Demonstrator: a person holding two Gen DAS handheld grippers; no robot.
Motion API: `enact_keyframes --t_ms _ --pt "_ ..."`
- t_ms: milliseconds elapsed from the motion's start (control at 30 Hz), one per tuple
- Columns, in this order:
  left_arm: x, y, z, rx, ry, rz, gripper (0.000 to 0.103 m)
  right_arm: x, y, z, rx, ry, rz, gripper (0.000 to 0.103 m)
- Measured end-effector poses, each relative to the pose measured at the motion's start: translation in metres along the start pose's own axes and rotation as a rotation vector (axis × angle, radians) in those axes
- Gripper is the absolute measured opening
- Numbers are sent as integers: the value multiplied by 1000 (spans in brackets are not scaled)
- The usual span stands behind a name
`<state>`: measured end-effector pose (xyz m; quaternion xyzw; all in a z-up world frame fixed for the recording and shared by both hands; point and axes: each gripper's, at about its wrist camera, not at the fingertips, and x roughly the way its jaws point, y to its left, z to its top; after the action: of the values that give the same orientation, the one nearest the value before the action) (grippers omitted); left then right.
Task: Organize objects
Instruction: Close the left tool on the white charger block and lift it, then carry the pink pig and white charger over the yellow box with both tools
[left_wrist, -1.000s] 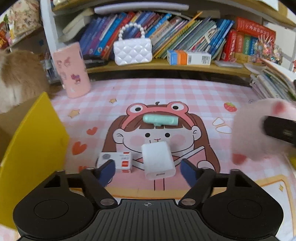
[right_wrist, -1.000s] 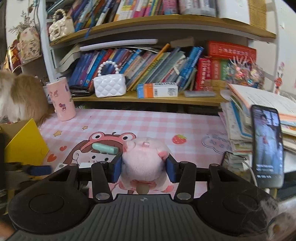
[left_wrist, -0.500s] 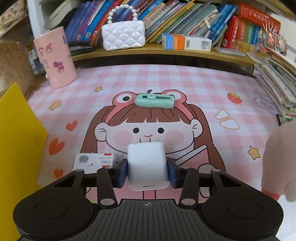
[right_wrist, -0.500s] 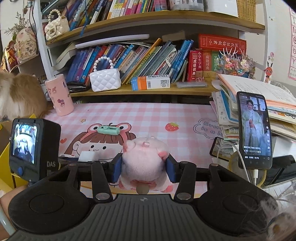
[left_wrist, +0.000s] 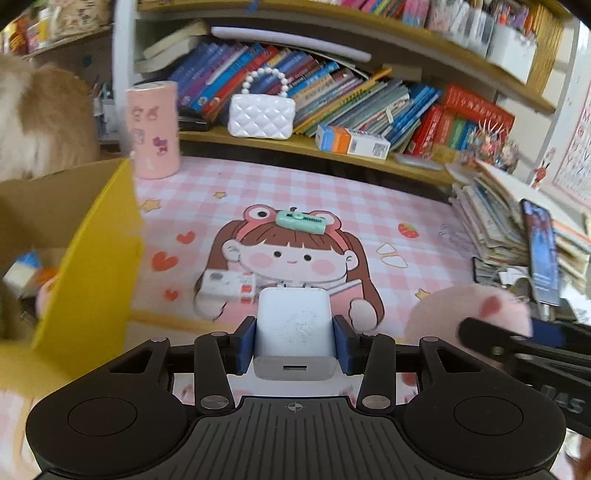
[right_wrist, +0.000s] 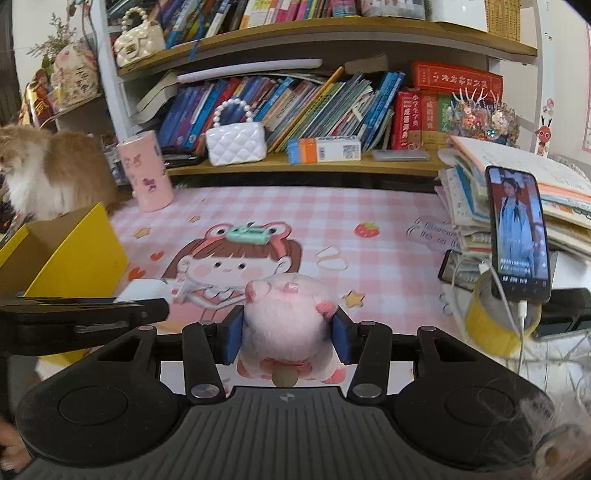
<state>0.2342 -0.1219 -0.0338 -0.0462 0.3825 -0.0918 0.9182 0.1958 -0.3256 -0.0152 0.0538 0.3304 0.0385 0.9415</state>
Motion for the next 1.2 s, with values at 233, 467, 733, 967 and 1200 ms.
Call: enact_keyframes --t_ms 233,467,733,967,1200 --pt "-44 27 -30 -32 1 -6 42 -17 36 -23 -27 42 27 45" --pt "-72 61 -57 -34 22 -21 42 -33 84 -43 -54 72 46 45" --pt "-116 112 -78 -24 -1 -20 42 -53 154 -61 -96 71 57 45" --pt "-153 159 -97 -53 -19 3 42 -69 214 -78 -140 68 96 45" --pt "-186 201 -114 -89 -47 48 42 -79 266 -95 -174 64 149 45"
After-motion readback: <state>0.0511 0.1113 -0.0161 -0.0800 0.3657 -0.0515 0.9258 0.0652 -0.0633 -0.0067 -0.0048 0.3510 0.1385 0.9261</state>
